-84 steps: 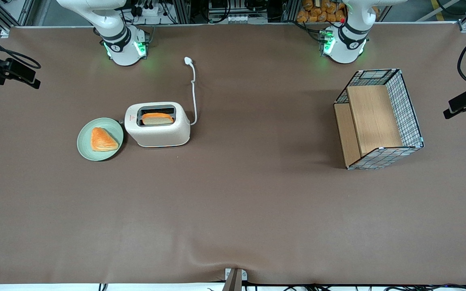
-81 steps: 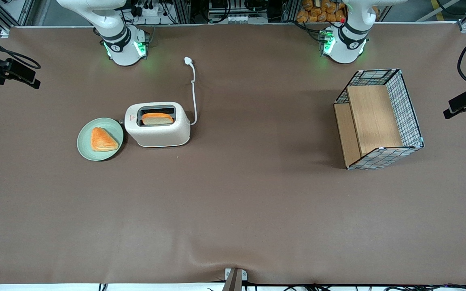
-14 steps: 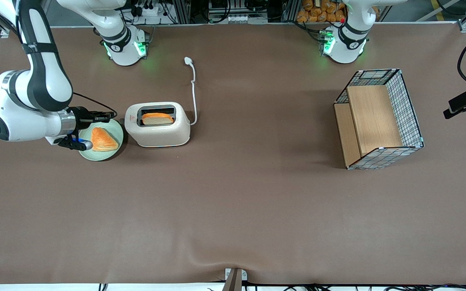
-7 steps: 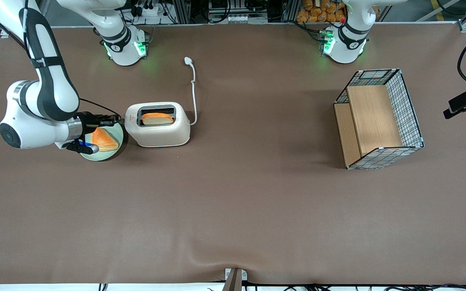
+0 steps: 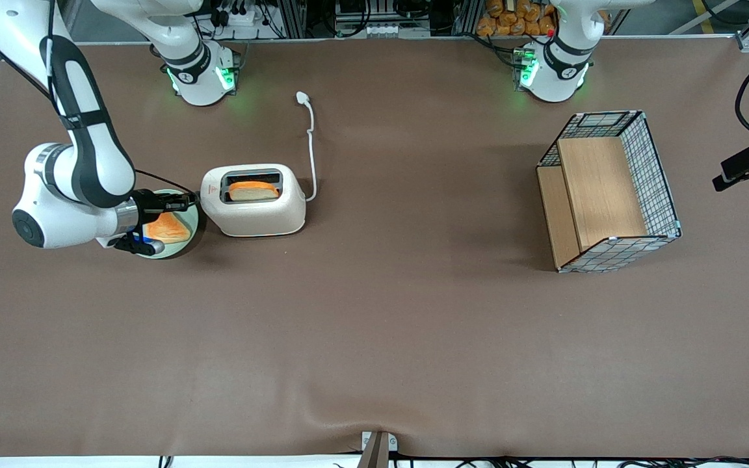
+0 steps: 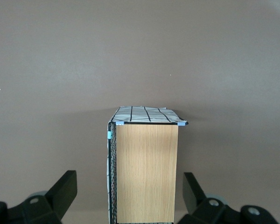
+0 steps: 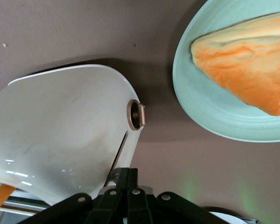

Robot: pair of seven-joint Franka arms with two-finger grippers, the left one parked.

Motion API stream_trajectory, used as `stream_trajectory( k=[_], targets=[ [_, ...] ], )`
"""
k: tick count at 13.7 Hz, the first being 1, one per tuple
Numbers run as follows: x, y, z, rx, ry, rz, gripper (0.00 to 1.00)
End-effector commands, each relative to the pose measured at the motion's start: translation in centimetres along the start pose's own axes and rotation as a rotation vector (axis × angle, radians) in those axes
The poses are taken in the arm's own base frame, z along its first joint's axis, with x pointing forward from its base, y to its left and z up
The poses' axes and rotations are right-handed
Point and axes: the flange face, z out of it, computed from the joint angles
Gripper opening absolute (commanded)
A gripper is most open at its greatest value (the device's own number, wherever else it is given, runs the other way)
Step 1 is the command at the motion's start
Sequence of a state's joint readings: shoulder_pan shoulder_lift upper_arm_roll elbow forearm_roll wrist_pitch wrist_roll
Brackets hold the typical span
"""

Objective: Press toaster button with right arm

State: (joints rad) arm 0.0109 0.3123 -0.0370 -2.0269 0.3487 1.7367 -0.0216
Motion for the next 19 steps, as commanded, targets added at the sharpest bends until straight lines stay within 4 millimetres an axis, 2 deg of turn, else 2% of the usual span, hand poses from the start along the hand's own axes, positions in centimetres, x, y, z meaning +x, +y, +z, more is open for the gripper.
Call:
stream_trajectory(
  k=[1, 8, 13, 19],
  targets=[
    [0.5, 0.4, 0.6, 0.027, -0.008, -0.008, 0.00],
    [0.9, 0.3, 1.5, 0.022, -0.018, -0.021, 0.00],
    [1.5, 1.2, 3.6, 0.015, -0.005, -0.036, 0.00],
    [3.2, 1.8, 6.2, 0.039, -0.009, -0.032, 0.00]
  ],
)
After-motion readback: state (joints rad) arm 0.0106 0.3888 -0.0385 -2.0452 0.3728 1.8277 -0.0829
